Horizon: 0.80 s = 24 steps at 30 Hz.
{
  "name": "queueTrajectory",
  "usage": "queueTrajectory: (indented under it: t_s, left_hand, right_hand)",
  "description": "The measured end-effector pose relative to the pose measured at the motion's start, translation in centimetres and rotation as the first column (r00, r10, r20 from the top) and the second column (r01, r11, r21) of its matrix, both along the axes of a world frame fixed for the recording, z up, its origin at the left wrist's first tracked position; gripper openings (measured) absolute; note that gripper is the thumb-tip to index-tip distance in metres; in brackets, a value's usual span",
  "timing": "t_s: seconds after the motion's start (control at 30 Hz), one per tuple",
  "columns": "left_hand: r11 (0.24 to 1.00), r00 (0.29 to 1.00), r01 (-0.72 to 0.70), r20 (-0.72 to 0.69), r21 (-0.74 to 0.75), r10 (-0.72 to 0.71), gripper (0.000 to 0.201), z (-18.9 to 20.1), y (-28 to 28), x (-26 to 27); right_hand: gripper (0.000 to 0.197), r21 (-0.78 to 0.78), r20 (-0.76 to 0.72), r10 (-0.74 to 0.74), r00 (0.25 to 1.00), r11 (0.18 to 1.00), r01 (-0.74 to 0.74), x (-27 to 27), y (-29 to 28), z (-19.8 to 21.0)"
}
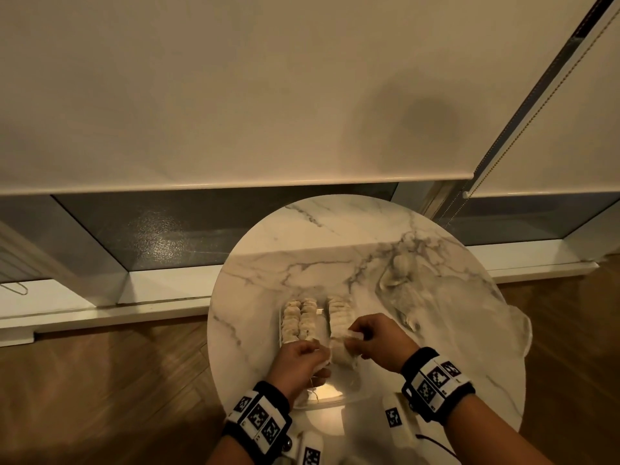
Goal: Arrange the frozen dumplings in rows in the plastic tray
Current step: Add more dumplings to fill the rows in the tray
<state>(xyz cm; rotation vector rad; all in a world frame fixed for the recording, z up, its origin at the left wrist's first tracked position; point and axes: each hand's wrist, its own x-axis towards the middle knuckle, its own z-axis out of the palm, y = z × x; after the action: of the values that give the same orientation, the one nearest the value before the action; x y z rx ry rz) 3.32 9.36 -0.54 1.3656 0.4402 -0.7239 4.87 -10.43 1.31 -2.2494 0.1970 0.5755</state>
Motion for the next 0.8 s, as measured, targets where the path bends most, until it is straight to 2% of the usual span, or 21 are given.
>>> queueTrajectory:
  t_s: [0.13, 0.23, 0.37, 0.53, 0.8]
  left_hand:
    - [0.996, 0.999, -0.048, 0.011, 0.078, 0.047, 0.012, -0.5, 1.1, 0.4]
    - [0.991, 0.996, -0.083, 0.039, 0.107, 0.079, 0.009, -1.0, 2.0, 0.6]
    - [0.988, 0.991, -0.123, 0.064, 0.089, 0.117, 0.007, -0.9, 2.6, 0.7]
    - [0.985, 0.984, -0.171, 0.057, 0.037, 0.169, 0.01, -0.5, 3.1, 0.6]
    - [0.972, 0.97, -0.234, 0.065, 0.023, 0.232, 0.008, -0.4, 4.0, 0.3]
  right_hand:
    - [0.008, -0.18, 0.022, -0.007, 1.0, 0.984, 0.01, -0.3, -0.5, -1.9]
    - [0.004, -0.308, -0.021, 0.093, 0.995, 0.947, -0.095, -0.6, -0.4, -2.6]
    - [0.022, -0.306, -0.209, 0.235, 0.949, 0.906, -0.292, -0.6, 0.2, -3.4]
    - [0.023, -0.429, -0.235, 0.224, 0.946, 0.849, -0.308, -0.2, 0.2, -4.7]
    - [0.026, -0.669, -0.17, 0.357, 0.919, 0.643, -0.373, 0.9, 1.1, -5.2]
